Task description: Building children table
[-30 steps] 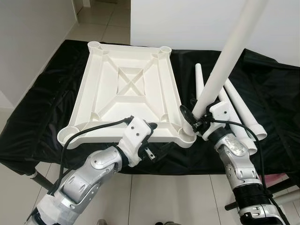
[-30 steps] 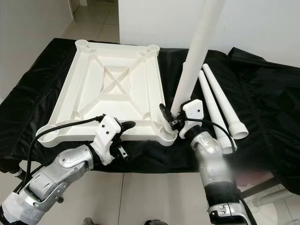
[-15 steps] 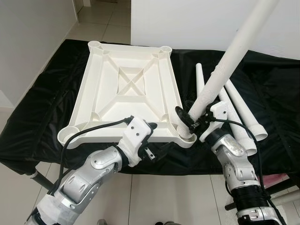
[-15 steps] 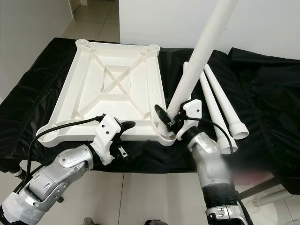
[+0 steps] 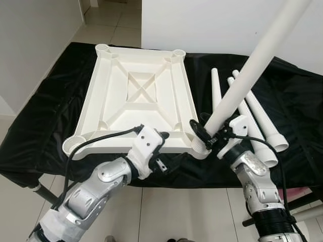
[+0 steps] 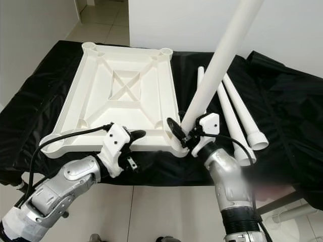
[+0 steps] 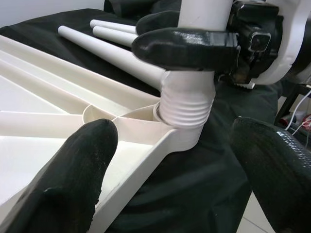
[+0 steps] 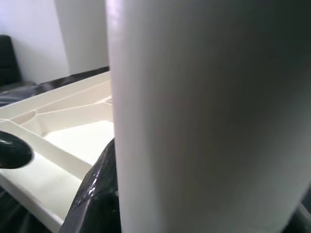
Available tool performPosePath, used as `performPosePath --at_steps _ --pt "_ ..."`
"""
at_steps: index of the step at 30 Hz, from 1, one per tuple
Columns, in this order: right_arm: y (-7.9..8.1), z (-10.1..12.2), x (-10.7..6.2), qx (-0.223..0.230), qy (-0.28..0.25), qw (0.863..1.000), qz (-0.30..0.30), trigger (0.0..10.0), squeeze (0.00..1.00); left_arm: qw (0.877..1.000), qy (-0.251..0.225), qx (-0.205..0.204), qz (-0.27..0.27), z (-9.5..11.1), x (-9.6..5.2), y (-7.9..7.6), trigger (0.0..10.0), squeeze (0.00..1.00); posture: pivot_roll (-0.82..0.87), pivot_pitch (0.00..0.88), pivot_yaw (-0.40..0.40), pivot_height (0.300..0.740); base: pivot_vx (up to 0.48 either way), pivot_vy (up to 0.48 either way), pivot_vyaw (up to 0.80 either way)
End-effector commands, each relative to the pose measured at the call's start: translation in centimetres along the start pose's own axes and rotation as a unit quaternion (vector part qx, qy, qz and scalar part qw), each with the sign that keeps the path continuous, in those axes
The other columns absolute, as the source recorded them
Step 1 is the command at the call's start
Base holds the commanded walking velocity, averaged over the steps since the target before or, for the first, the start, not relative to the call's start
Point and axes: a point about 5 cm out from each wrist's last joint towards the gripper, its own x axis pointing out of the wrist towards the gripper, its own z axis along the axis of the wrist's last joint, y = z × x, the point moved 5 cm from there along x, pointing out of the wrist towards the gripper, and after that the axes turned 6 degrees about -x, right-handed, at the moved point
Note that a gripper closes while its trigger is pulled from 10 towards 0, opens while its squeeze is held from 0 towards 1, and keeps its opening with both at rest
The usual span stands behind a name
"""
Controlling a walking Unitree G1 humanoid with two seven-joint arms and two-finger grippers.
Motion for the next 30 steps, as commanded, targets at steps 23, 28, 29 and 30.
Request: performPosePath --at_steps 23,28,29,30 --pt "2.2 -2.0 0.6 -0.02 0.029 0.999 0.037 10.0 0.0 0.998 0.012 -0.001 -0.069 -0.2 -0.2 -1.7 10.0 0.0 0.03 0.114 -0.044 0.74 0.0 0.0 0.0" --pt "1.8 -2.3 0.1 -0.02 0.037 0.999 0.034 10.0 0.0 0.998 0.013 -0.002 -0.067 -0.3 -0.3 -1.7 10.0 0.0 0.03 0.111 -0.047 0.74 0.0 0.0 0.0" --pt "1.7 -2.4 0.1 -0.02 0.038 0.999 0.033 10.0 0.0 0.998 0.013 -0.002 -0.067 -0.3 -0.3 -1.7 10.0 0.0 0.03 0.111 -0.047 0.74 0.0 0.0 0.0" --pt "1.6 -2.6 -0.1 -0.021 0.042 0.998 0.032 10.0 0.0 0.998 0.013 -0.002 -0.067 -0.3 -0.3 -1.7 10.0 0.0 0.03 0.108 -0.046 0.74 0.0 0.0 0.0"
